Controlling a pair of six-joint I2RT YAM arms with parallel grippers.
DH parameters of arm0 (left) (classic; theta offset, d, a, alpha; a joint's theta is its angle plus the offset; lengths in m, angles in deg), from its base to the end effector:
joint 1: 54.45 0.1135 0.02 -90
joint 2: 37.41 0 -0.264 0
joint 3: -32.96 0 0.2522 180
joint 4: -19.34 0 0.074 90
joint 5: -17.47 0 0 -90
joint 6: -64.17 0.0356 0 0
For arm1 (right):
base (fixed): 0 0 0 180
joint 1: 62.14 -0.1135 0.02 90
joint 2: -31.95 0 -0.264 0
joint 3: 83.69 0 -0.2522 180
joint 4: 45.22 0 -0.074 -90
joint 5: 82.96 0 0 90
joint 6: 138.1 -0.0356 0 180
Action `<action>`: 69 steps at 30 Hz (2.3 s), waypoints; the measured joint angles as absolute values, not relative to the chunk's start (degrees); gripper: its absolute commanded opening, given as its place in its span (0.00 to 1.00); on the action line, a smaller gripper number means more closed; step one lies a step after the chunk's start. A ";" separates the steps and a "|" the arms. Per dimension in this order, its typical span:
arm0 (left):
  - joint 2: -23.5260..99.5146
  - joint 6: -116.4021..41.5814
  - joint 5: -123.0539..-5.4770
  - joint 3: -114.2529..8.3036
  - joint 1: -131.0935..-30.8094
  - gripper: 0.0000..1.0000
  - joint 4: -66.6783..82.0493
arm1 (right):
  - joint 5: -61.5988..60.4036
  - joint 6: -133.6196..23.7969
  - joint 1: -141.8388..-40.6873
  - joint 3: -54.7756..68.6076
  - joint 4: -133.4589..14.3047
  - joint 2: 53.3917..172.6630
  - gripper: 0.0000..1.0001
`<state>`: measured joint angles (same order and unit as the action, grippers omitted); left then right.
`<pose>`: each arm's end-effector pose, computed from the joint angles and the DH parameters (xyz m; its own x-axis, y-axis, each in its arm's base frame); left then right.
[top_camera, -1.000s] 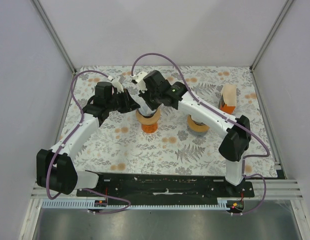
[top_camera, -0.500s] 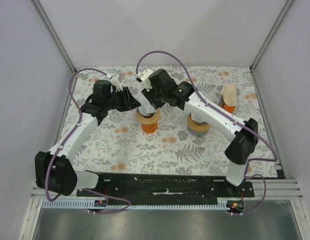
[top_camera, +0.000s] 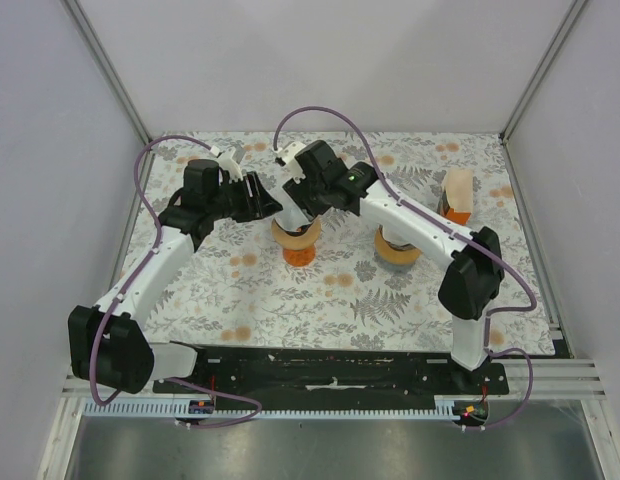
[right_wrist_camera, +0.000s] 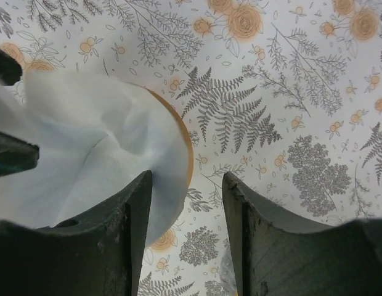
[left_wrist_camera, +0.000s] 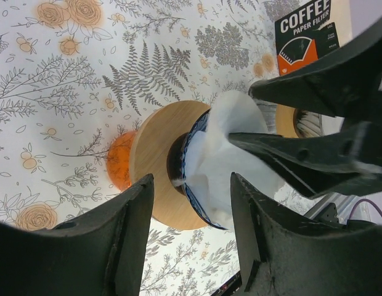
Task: Place the coffee filter in the dripper
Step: Place the coffee filter in the coffee dripper.
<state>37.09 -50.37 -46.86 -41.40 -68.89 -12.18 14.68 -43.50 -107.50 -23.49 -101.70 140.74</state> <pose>0.2789 -0.0877 0.3116 -0.7040 -0.2053 -0.6799 0.3182 0.7647 -0.5604 0.3050 0.3021 0.3337 -0.4480 -0.5668 -0.6914 -0.6778 0.7196 -0.1507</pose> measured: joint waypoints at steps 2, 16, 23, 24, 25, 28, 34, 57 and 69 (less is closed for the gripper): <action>37.09 -50.37 -46.86 -41.40 -68.89 0.59 -12.18 | 14.25 -43.50 -107.37 -23.49 -101.42 142.29 0.59; 37.11 -49.40 -47.51 -41.16 -68.89 0.57 -11.76 | 13.59 -43.56 -107.35 -22.96 -99.08 145.31 0.59; 37.11 -46.71 -49.46 -41.16 -69.30 0.55 -11.39 | 13.39 -43.65 -107.35 -22.57 -98.49 145.26 0.63; 37.11 -46.47 -49.54 -41.16 -69.35 0.54 -11.39 | 13.37 -43.56 -107.35 -22.55 -98.47 145.13 0.65; 37.11 -46.28 -49.70 -41.16 -69.41 0.54 -11.39 | 13.35 -43.45 -107.35 -22.44 -98.38 144.94 0.67; 37.11 -45.86 -49.89 -41.14 -69.48 0.54 -11.39 | 12.87 -42.64 -107.28 -21.83 -98.40 143.32 0.71; 37.11 -45.67 -49.94 -41.14 -69.59 0.53 -11.35 | 10.94 -40.35 -107.28 -21.83 -98.16 138.93 0.72; 37.11 -45.51 -49.96 -41.14 -69.59 0.53 -11.00 | 4.34 -44.28 -109.86 -22.70 -94.62 142.75 0.00; 37.11 -45.53 -50.09 -40.97 -69.59 0.55 -10.91 | 8.85 -48.83 -109.64 -25.35 -96.32 149.44 0.00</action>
